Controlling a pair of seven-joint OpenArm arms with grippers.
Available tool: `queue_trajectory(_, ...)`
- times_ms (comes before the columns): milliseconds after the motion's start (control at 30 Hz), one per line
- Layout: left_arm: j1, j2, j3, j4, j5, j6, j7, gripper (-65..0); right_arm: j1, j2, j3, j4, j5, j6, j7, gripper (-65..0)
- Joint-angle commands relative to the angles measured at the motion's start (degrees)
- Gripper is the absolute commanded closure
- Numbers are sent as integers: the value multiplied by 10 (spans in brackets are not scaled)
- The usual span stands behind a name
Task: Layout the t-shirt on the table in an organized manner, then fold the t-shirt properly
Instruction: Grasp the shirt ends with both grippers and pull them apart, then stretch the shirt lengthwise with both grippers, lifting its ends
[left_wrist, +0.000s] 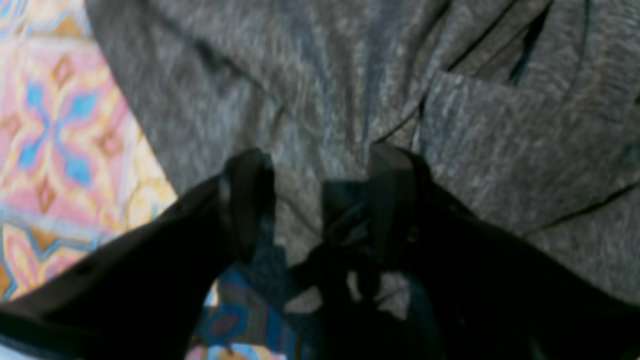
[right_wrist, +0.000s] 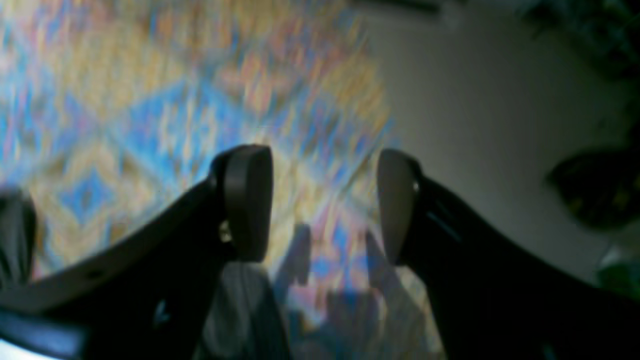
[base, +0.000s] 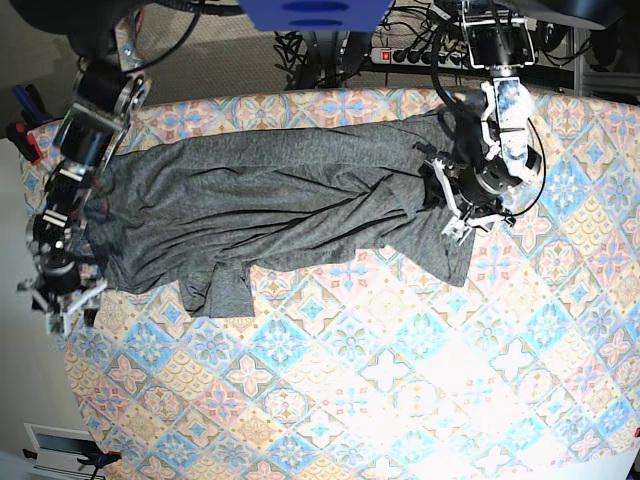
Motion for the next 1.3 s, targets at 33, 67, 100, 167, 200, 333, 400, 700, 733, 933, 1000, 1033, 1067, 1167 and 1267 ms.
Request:
queue_trajectory(33,4,-8,-1,-1,45,-1,55,-336,16,15,1,20,6,-6,22,-323)
queue_trajectory(67,4,-8,-3,-1,45,-1,55,-340,13,15,2,20,6,-6,22,-323)
queue_trajectory(100,4,-8,-4,-1,45,-1,53,-343,9,15,2,19,6,-6,22,-323)
queue_trajectory(167,4,-8,-5,-1,45,-1,52,-354,3,15,2,19,6,-6,22,-323)
queue_trajectory(200,3,-8,-3,-1,45,-2,51,-363,2,15,2,19,6,-6,22,-323)
queue_trajectory(333,-1,7,-6,23,28,-10,14,-396,-1,15,2,16,6,-6,22,-323)
queue_trajectory(400,-1,12,-6,47,17,-10,13,-400,-2,15,2,15,6,-6,22,-323)
queue_trajectory(700,-1,15,-31,115,-86,-10,7,-402,-17,16,0,14,6,-6,22,-323)
queue_trajectory(733,-2,15,-32,118,-108,-10,7,-402,-17,17,-1,13,6,-6,22,-323)
queue_trajectory(933,-19,10,-32,115,-156,-10,13,-402,-14,18,-1,-68,6,3,22,-323)
queue_trajectory(1000,-18,10,-31,115,-156,-10,13,-402,-13,18,1,-123,7,57,22,-323)
queue_trajectory(1033,-17,10,-31,115,-156,-10,13,-402,-11,18,4,-146,8,80,23,-323)
queue_trajectory(1067,-17,10,-31,115,-156,-10,13,-402,-3,18,12,-164,8,99,27,-323)
queue_trajectory(1167,-16,10,-31,114,-156,-10,13,-402,37,18,25,-189,8,143,27,-323)
queue_trajectory(1267,-16,10,-31,114,-156,-10,13,-402,68,20,13,-208,7,169,27,-323)
